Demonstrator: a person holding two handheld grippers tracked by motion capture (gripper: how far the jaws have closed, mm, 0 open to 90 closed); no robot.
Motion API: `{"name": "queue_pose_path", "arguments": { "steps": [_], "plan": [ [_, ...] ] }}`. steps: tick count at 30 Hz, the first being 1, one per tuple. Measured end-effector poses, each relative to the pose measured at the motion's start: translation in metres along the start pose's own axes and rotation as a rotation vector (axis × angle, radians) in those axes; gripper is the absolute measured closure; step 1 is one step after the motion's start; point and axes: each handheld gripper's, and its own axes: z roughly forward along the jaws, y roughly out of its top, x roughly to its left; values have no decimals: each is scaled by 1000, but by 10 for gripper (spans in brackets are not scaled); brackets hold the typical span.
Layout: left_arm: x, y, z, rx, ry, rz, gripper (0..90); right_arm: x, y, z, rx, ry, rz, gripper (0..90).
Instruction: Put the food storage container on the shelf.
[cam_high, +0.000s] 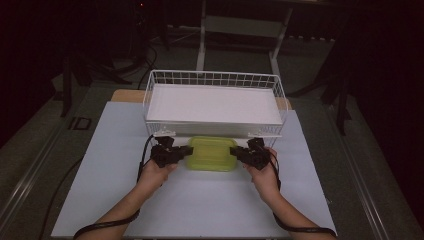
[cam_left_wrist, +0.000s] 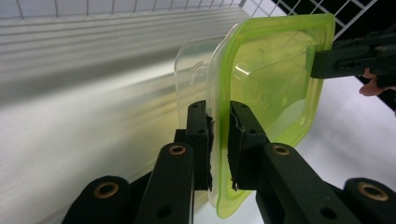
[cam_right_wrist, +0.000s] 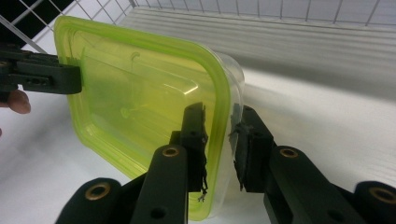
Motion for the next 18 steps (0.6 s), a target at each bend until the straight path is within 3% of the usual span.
{"name": "queue_pose_path", "arguments": {
  "steps": [8, 18],
  "plan": [
    [6, 2, 6, -8, -2, -7, 803, -4, 1, 8, -10, -17, 0, 746],
    [7, 3, 10, -35, 26, 17, 775, -6, 3, 14, -45, -31, -10, 701]
  ]
}}
